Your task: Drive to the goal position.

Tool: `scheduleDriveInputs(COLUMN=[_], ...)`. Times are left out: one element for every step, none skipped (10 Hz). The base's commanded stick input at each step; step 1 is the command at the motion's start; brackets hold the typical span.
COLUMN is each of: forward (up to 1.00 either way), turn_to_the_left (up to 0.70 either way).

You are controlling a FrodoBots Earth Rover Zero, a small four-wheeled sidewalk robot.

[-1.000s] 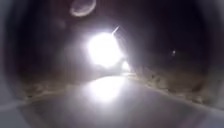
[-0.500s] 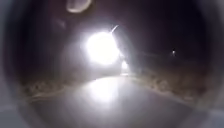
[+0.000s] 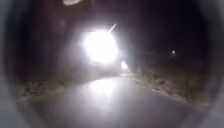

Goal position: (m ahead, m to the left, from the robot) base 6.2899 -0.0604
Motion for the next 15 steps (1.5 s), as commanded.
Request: scheduleDriveInputs(forward=[1.00, 1.00, 1.00, 1.00, 1.00, 1.00, 1.00, 1.00, 1.00, 1.00, 1.00, 1.00, 1.00, 1.00, 1.00], turn_to_the_left=[0.00, 0.00, 0.00, 0.00, 0.00, 0.00, 0.00, 0.00, 0.00, 0.00, 0.00, 0.00, 0.00, 0.00, 0.00])
